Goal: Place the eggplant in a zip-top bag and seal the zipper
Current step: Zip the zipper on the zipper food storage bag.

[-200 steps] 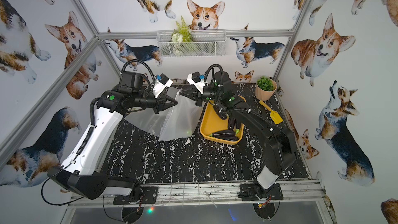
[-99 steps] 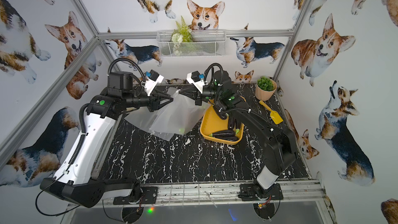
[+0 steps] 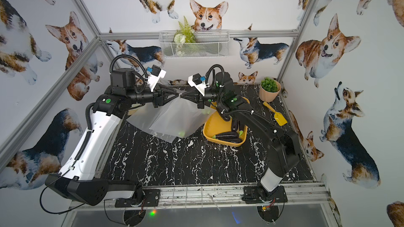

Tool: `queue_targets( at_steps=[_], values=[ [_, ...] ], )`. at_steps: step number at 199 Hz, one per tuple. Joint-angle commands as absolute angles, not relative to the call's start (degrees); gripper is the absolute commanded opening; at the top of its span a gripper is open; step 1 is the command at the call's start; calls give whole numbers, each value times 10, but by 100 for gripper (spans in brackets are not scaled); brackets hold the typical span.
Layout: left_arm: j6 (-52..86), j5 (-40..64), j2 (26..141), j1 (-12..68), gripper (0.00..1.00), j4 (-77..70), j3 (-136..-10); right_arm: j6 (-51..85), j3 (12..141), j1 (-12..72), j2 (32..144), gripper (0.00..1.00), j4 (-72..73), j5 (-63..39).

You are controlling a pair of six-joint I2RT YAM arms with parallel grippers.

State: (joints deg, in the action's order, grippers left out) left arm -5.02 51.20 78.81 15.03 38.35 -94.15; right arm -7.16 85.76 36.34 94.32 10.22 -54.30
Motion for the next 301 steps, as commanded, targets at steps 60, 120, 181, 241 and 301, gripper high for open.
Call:
queue_targets(
  at_steps=[60, 120, 181, 241, 301],
  values=[
    [-85, 511, 796, 156, 35, 403, -941, -49, 872, 367, 949, 0, 136, -555],
    [-93, 516, 802, 156, 23, 410, -940, -45, 873, 367, 950, 0, 140, -553],
    [-112, 505, 798, 156, 9, 434, -943, -26, 867, 367, 948, 0, 159, -512],
    [-117, 496, 794, 149, 0, 437, -939, -32, 867, 367, 945, 0, 151, -506],
    [-152, 474, 797, 136, 0, 486, -952, -25, 855, 364, 941, 0, 167, -486]
  ],
)
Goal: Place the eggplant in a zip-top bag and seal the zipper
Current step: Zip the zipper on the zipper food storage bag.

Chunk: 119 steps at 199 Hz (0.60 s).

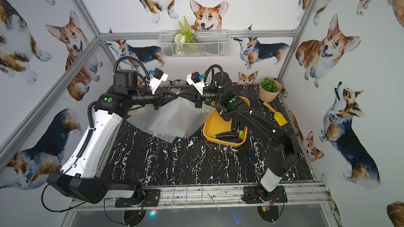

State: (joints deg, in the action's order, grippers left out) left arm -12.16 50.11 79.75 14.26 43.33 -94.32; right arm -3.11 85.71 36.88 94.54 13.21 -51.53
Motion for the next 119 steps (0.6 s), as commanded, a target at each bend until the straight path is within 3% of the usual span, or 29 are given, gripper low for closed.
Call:
queue_targets(
  at_steps=[1, 55, 119],
  values=[
    [-152, 473, 797, 136, 0, 486, -952, -25, 855, 364, 941, 0, 167, -486],
    [-146, 483, 798, 137, 0, 483, -950, -32, 861, 366, 945, 0, 156, -500],
    [-149, 456, 783, 137, 0, 492, -919, -23, 850, 361, 939, 0, 187, -449]
  ],
)
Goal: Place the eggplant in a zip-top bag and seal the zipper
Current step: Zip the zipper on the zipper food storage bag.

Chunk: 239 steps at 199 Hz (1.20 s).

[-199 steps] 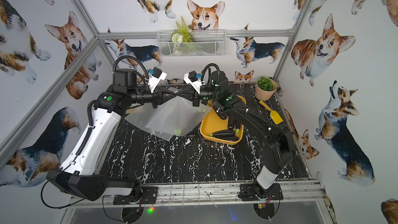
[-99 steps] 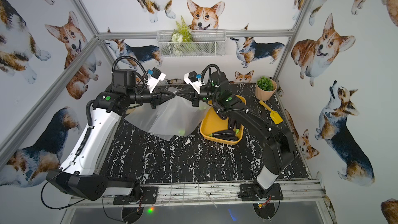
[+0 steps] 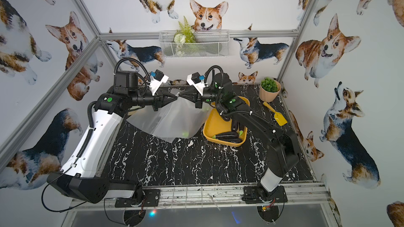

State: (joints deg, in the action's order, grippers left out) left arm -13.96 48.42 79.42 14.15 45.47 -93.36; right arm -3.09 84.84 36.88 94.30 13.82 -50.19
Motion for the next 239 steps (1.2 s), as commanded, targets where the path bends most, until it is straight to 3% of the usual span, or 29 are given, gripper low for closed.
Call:
queue_targets(
  at_steps=[1, 74, 87, 102, 124, 170, 239],
  values=[
    [-149, 455, 782, 137, 0, 492, -918, -23, 850, 360, 939, 0, 188, -449],
    [-142, 441, 774, 137, 0, 484, -907, -29, 846, 357, 937, 0, 170, -487],
    [-130, 453, 779, 137, 14, 473, -917, -43, 851, 363, 938, 0, 148, -499],
    [-119, 474, 783, 137, 15, 453, -924, -66, 862, 369, 941, 0, 113, -503],
    [-117, 494, 790, 141, 6, 453, -940, -58, 855, 369, 940, 0, 131, -487],
    [-143, 456, 769, 140, 0, 484, -900, -11, 842, 351, 938, 0, 196, -430],
    [-144, 431, 751, 129, 0, 490, -864, -6, 842, 338, 938, 0, 210, -398]
  ],
)
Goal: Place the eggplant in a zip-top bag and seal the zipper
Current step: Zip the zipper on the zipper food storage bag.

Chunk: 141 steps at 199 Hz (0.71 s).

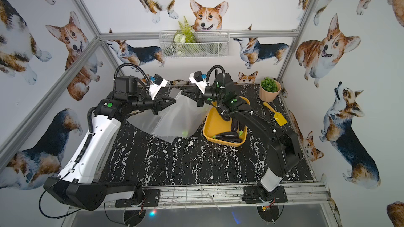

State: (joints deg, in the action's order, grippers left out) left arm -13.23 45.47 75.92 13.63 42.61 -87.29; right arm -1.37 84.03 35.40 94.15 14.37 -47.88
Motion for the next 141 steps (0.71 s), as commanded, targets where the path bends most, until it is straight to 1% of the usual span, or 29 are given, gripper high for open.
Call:
queue_targets(
  at_steps=[1, 70, 141],
  values=[
    [-144, 431, 751, 129, 0, 490, -864, -5, 842, 338, 938, 0, 210, -398],
    [-147, 411, 741, 124, 0, 495, -843, 3, 830, 309, 928, 0, 223, -380],
    [-145, 373, 746, 112, 0, 497, -825, 0, 814, 281, 924, 0, 231, -308]
  ],
)
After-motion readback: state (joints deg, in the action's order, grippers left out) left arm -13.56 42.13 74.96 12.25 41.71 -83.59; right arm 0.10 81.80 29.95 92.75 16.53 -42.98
